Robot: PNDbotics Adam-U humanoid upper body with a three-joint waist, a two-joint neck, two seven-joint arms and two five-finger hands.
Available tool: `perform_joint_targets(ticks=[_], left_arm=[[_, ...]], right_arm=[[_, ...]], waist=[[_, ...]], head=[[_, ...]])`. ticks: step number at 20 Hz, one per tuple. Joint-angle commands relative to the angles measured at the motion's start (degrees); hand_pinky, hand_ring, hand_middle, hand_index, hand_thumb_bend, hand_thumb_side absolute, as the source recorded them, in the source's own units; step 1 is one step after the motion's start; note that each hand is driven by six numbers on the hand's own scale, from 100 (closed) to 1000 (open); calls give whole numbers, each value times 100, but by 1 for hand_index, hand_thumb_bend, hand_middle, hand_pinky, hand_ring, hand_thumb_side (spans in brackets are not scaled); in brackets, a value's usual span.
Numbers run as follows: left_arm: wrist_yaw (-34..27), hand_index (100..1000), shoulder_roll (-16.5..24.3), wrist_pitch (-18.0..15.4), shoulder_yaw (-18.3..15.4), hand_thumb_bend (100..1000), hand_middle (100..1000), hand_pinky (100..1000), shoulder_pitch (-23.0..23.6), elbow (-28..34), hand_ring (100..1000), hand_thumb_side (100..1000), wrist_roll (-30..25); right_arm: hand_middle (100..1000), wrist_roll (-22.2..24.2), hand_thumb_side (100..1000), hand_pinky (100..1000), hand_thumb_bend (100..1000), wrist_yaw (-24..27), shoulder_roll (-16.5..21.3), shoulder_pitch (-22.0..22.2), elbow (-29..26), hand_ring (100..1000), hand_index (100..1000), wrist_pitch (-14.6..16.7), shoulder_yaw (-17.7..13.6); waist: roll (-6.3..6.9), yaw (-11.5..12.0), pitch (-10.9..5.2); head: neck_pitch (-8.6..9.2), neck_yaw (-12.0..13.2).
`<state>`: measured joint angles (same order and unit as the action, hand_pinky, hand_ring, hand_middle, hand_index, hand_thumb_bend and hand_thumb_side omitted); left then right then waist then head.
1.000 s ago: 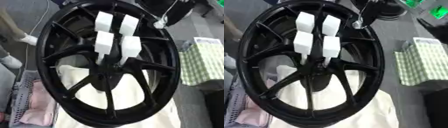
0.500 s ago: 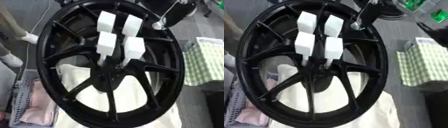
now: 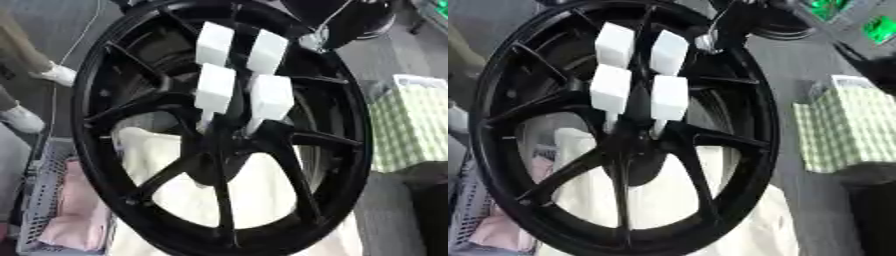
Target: Pull the pin out of the wheel hub.
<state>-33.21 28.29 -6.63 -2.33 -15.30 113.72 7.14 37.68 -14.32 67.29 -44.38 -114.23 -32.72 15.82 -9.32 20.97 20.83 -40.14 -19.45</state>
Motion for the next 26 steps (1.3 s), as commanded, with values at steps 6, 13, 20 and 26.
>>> perform_joint_targets(ticks=[6,13,20,26], left_arm=[[6,791,165,-3,-27,128,622,785,-10,87,632,706,-49],[-6,791,176,12,-26,127,622,785,8,87,633,703,-58],[-25,791,189,28,-21,129,622,786,21,87,634,701,-61],[-33,791,191,33,-18,128,623,786,12,87,634,700,-75]], right_arm=[[792,70,312,818,100,282,111,-100,-36,910,858,-579,-157],[782,-138,457,808,100,644,174,3,-36,901,866,-676,-66],[751,-309,659,797,100,1064,304,212,-36,888,898,-695,116],[756,-310,502,807,100,1350,338,293,-36,900,905,-643,209]], waist=[[40,-33,-146],[27,-75,-209],[5,-90,-277],[3,-80,-283]], head=[[-40,20],[-124,20],[-182,-22],[-191,-52]])
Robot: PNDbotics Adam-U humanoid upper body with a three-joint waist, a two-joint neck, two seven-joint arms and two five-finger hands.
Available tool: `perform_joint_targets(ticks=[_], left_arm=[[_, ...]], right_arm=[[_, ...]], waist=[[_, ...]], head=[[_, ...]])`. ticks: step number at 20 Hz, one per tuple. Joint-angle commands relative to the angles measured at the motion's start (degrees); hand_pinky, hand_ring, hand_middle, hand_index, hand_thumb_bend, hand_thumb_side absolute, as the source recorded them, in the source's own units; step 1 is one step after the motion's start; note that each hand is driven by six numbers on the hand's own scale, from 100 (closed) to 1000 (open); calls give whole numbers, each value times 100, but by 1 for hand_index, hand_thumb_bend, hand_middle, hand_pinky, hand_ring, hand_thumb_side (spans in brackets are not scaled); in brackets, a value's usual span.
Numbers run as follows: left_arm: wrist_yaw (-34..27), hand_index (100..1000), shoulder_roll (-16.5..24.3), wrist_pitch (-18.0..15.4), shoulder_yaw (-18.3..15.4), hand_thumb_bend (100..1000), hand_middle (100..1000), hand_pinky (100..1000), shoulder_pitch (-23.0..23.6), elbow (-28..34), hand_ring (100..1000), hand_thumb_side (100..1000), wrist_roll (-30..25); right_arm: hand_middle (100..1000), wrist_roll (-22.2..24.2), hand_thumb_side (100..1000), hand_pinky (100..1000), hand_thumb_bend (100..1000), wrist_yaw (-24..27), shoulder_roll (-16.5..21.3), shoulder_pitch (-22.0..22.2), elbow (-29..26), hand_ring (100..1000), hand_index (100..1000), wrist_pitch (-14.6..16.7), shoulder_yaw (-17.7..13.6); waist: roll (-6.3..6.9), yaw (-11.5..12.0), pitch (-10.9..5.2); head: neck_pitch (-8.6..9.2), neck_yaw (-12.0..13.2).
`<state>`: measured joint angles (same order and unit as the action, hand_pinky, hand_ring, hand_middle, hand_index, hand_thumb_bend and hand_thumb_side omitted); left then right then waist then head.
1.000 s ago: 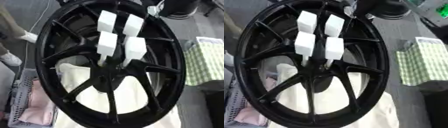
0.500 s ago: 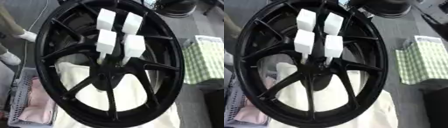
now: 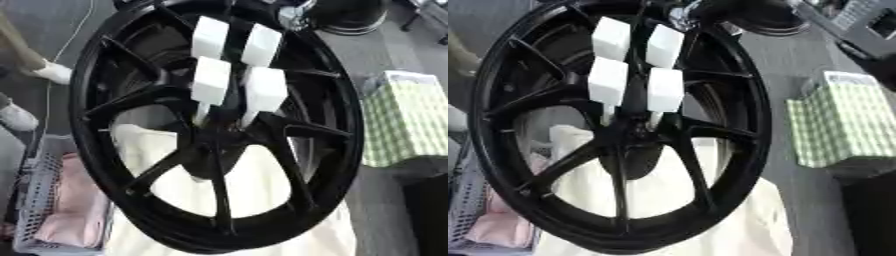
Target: Pull the pin out of the wheel hub.
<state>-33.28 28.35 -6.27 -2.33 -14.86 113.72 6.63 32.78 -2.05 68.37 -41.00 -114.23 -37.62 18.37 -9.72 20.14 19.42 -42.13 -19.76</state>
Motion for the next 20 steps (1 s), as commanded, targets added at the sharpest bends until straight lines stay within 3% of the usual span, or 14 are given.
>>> perform_joint_targets(ticks=[1,6,11,17,20], left_arm=[[-27,791,185,-3,-19,128,623,786,-33,87,634,700,-25],[-28,791,187,6,-12,129,623,786,-31,87,634,700,-37],[-25,791,196,7,-17,129,624,787,-16,87,635,699,-37],[-28,791,216,17,-12,130,624,787,2,87,636,698,-40],[-29,791,218,24,-10,131,624,787,8,87,636,707,-40]], right_arm=[[760,222,498,809,100,162,225,-50,-36,902,907,-149,-36],[795,365,477,823,100,319,190,-132,-36,926,921,-212,-20],[823,358,585,832,100,479,192,-146,-36,945,933,-353,-2],[857,316,800,841,100,631,231,-110,-36,965,947,-529,55],[875,331,812,852,100,663,248,-86,-36,980,957,-629,89]], waist=[[43,5,-142],[34,-2,-151],[16,-6,-178],[-7,-43,-224],[-15,-54,-237]], head=[[6,-23],[-15,-24],[-39,-22],[-110,-23],[-145,-36]])
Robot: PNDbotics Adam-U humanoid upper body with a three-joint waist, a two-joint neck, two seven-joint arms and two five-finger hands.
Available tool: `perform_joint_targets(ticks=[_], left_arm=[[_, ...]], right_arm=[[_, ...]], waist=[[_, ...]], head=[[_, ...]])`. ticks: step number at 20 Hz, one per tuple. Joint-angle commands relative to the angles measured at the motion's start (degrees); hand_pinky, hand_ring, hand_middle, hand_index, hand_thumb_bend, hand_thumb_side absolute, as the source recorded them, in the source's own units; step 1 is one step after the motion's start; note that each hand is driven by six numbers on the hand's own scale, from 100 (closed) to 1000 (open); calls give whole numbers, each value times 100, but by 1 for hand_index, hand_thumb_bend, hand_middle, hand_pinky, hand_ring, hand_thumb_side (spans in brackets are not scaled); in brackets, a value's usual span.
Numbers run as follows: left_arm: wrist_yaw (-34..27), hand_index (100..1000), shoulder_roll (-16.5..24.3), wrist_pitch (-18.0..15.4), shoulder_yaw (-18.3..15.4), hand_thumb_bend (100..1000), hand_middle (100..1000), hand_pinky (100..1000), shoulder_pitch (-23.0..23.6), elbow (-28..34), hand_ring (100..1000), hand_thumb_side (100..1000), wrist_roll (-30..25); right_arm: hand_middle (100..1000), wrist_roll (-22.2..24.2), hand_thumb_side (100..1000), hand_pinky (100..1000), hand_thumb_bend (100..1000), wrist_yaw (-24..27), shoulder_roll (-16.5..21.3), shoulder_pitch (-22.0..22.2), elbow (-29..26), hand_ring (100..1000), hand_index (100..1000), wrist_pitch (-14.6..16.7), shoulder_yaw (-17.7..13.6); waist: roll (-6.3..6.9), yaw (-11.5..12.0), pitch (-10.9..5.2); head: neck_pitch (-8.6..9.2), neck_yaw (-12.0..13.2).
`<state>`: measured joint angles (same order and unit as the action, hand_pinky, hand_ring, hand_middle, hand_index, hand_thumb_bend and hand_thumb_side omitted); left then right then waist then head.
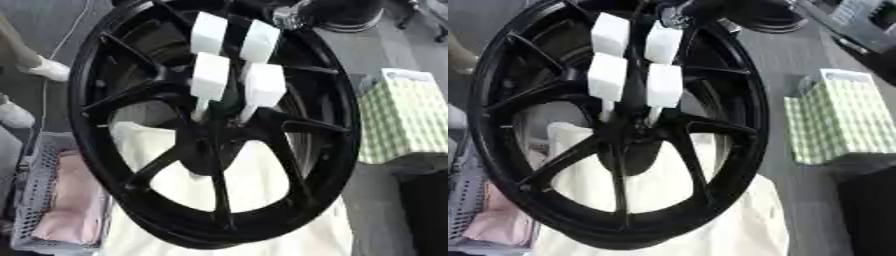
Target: Pull the pin out of the wheel hub.
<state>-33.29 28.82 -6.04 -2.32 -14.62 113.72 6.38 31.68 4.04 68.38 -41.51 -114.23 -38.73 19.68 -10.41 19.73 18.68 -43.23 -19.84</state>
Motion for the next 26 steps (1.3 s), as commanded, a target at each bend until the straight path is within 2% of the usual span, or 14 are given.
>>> perform_joint_targets(ticks=[1,6,8,9,13,18,26], left_arm=[[-28,791,172,0,-12,130,624,787,-15,87,636,697,-15],[-24,791,172,-5,-17,131,624,787,3,87,636,700,-8],[-21,791,168,-2,-13,131,624,787,7,87,636,701,-8],[-21,791,166,-1,-11,132,624,787,9,87,636,702,-8],[-17,791,154,12,-3,132,625,787,13,87,636,702,-11],[-24,791,142,11,-6,131,625,787,15,87,636,701,-14],[-29,791,133,13,-6,130,625,787,11,87,637,701,-17]], right_arm=[[876,454,821,851,100,58,248,-32,-36,980,962,-546,-33],[882,490,842,852,100,49,241,-31,-36,985,971,-648,-14],[885,494,825,855,100,45,234,-33,-36,988,971,-662,-3],[887,505,854,855,100,38,233,-33,-36,988,971,-670,9],[888,549,862,856,100,22,219,-44,-36,990,969,-696,47],[887,573,866,854,100,80,183,-70,-36,989,967,-733,124],[882,568,867,850,100,204,120,-106,-36,987,963,-746,209]], waist=[[54,-14,-165],[59,-23,-159],[61,-28,-150],[62,-31,-146],[76,-45,-139],[104,-46,-146],[117,-40,-134]], head=[[-48,-37],[-17,-124],[83,-210],[156,-248],[323,-373],[322,-473],[350,-461]])
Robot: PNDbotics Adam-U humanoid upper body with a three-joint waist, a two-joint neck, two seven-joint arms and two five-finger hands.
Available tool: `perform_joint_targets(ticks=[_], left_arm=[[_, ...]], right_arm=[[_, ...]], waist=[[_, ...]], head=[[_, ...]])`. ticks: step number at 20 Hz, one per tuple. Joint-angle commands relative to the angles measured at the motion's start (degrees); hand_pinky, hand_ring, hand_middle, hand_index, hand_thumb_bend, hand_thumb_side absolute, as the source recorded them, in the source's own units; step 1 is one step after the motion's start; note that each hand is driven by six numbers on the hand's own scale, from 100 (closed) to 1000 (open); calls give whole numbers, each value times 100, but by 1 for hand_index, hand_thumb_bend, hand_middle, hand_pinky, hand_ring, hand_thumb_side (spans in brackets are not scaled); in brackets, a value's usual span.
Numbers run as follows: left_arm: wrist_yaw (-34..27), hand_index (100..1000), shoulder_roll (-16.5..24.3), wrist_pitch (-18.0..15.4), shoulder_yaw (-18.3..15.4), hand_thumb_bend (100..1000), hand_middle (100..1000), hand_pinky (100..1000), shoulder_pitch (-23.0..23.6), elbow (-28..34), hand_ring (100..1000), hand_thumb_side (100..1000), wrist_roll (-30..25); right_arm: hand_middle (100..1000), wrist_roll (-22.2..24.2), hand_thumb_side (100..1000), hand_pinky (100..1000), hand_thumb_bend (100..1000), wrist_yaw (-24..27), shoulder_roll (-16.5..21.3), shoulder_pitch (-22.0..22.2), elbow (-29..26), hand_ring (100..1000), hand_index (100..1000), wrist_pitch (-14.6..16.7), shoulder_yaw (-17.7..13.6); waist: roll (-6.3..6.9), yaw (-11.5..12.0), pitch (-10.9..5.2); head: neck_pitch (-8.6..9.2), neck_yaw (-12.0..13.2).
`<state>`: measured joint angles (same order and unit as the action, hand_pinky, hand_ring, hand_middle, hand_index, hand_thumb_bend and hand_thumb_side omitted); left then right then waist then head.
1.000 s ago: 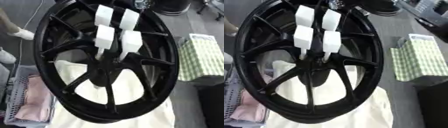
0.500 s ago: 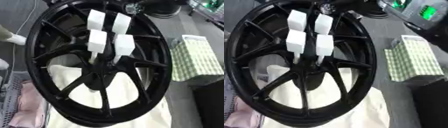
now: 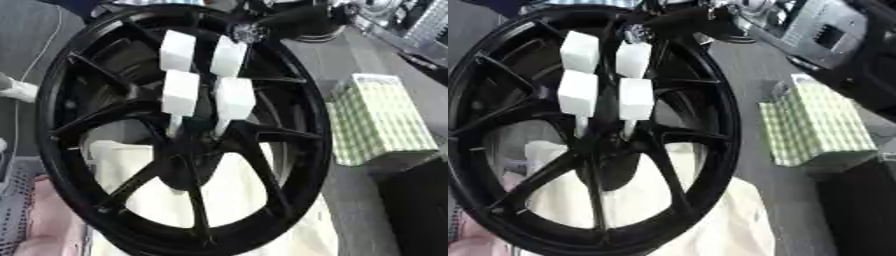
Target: Pull the pin out of the wheel hub.
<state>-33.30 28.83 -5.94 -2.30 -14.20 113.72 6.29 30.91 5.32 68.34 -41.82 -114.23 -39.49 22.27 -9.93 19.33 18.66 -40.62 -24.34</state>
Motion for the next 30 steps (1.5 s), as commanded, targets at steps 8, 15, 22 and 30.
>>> perform_joint_targets(ticks=[8,15,22,30], left_arm=[[-28,791,120,9,-1,132,626,788,-38,87,637,703,-13],[-31,792,107,18,3,134,627,788,-41,87,638,704,-17],[-37,792,95,20,5,137,627,788,-45,87,638,706,-21],[-40,792,86,21,13,137,627,788,-58,87,639,706,-31]], right_arm=[[893,570,857,854,100,144,79,-81,-36,993,967,-679,12],[899,548,806,864,100,160,53,-69,-36,1000,982,-696,29],[903,548,813,869,100,130,37,-43,-36,1000,984,-745,58],[907,549,814,873,100,105,31,-1,-36,1000,982,-775,67]], waist=[[63,12,-110],[52,30,-93],[41,59,-80],[29,93,-58]], head=[[42,36],[43,73],[50,63],[58,53]])
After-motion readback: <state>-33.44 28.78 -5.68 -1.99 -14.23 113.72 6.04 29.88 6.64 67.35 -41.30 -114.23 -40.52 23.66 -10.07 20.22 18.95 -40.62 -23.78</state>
